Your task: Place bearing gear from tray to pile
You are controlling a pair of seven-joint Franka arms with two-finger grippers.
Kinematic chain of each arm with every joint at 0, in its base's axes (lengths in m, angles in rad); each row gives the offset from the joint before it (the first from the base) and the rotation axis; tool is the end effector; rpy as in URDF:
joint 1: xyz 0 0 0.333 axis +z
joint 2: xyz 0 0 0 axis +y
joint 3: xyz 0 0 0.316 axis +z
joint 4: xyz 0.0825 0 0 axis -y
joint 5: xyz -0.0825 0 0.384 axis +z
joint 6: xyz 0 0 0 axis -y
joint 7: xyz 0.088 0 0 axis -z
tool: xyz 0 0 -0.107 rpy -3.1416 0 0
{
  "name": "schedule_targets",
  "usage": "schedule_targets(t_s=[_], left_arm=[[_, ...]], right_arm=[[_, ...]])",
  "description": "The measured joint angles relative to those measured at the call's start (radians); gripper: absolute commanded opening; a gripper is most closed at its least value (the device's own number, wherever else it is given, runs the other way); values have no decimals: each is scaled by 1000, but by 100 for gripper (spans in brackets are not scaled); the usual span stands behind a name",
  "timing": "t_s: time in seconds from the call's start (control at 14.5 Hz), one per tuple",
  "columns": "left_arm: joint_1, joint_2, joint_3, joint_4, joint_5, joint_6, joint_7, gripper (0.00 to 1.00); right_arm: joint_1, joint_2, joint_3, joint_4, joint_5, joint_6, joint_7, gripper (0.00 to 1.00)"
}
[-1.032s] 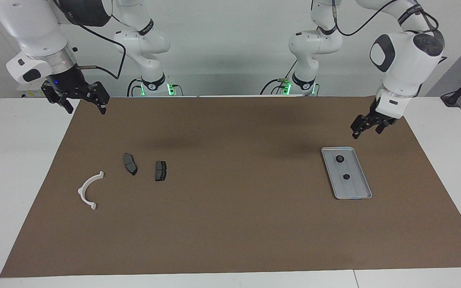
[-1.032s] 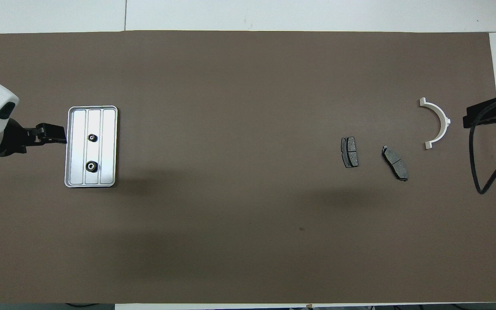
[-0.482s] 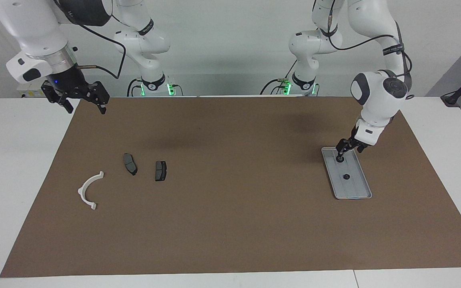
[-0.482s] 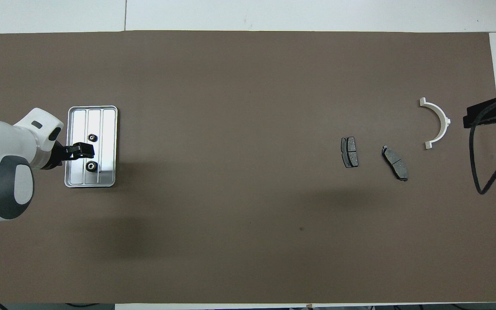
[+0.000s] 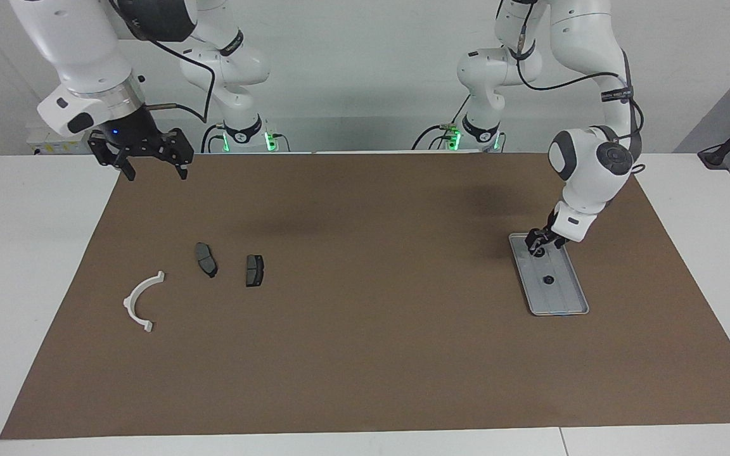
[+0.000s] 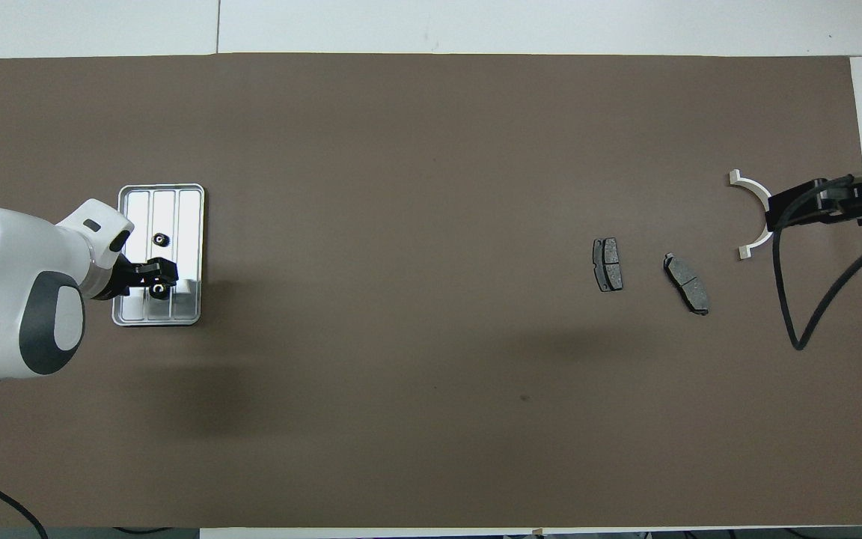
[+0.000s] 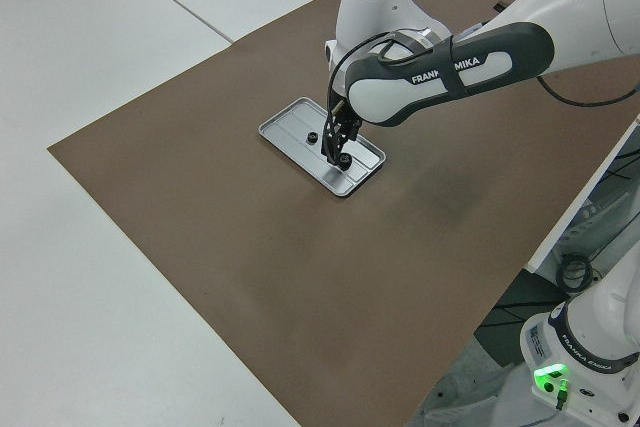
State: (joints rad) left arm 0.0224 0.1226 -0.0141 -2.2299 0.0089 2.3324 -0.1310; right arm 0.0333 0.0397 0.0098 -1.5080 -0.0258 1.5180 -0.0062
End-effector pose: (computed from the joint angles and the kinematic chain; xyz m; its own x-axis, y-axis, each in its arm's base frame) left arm 0.5370 0.0046 0.3158 0.9910 0.1328 -0.0193 0.1327 -0.9911 -0.0072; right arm 0.5614 0.0212 0.6273 0.9984 0.0479 -0.0298 0.0487 -0.9985 0.0252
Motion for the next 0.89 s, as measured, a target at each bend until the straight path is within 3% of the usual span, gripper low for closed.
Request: schedule_targets(t_s=[0.48,0.55,0.69,0.76,0.83,0.89], left_arm=[[0,36,-1,-1,0,5,49,71],[0,37,-1,-1,0,5,50,67],[0,37,-2,-1,0,6,50,41],[0,37,-3,-1,0,6,51,16],[-1,37,-3,-1,0,6,51,0],[-1,36,-4,0,-1,6,51,0]], right_arm=[[0,28,13,14,0,-15,0,100],[-1,30,21,19,0,-16,0,100],[0,32,38,30,-10,-19,0,100],[1,33,43,34,-15,-22,0,100],[1,35,46,37,-19,-24,0,100],[1,39,46,40,-20,-24,0,100]])
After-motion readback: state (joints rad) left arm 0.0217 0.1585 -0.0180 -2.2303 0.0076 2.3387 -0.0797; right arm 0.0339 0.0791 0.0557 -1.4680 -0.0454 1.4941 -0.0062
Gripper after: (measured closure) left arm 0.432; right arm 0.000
